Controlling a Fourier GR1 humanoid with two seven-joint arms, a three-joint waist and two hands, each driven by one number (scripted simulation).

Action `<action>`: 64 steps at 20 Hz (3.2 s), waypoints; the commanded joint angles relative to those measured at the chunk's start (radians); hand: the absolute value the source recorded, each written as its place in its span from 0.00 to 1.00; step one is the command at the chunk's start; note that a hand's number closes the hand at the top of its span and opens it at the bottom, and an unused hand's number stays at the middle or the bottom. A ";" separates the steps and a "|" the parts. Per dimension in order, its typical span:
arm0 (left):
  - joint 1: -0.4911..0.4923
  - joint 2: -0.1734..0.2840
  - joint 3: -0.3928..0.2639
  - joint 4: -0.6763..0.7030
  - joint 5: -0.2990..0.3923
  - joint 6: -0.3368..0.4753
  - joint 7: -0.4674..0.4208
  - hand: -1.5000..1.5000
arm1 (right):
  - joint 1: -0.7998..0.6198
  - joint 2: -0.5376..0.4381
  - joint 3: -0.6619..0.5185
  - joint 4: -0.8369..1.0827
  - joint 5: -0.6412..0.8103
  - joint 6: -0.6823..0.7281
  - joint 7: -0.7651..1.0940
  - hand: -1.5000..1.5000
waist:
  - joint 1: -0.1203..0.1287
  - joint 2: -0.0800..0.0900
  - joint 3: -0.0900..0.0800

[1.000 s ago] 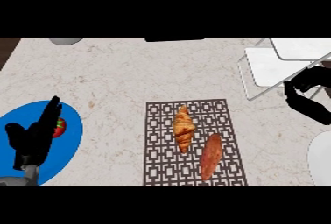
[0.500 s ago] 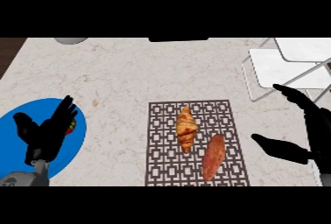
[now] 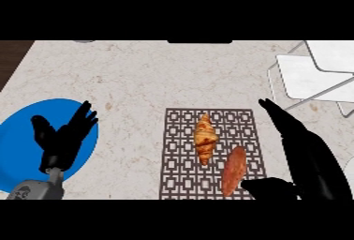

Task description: Pick the croissant from the placemat and place it in the tiered shelf

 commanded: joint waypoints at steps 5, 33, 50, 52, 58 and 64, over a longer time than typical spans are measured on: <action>0.003 0.003 -0.003 0.059 -0.008 0.007 0.056 0.50 | -0.194 0.211 0.104 0.161 0.161 0.121 0.351 0.00 | 0.015 0.012 -0.011; 0.033 -0.007 0.026 0.054 -0.002 -0.009 0.073 0.50 | -0.274 0.645 0.047 0.831 0.500 0.217 0.387 0.00 | 0.006 0.012 -0.005; 0.013 -0.002 0.061 0.107 -0.010 -0.053 0.045 0.50 | -0.285 0.645 -0.006 0.927 0.592 0.246 0.366 0.00 | -0.001 0.013 -0.005; 0.006 -0.031 0.031 0.079 -0.049 0.002 0.067 0.50 | -0.236 0.645 0.019 0.936 0.619 0.190 0.350 0.00 | -0.003 0.012 -0.004; -0.029 -0.021 0.047 0.074 -0.044 -0.023 0.103 0.50 | -0.269 0.646 0.034 0.973 0.588 0.111 0.327 0.00 | 0.004 0.013 -0.004; 0.064 -0.056 0.023 0.036 -0.066 -0.033 0.035 0.50 | -0.290 0.646 -0.017 1.081 0.568 0.081 0.227 0.00 | 0.015 0.014 -0.003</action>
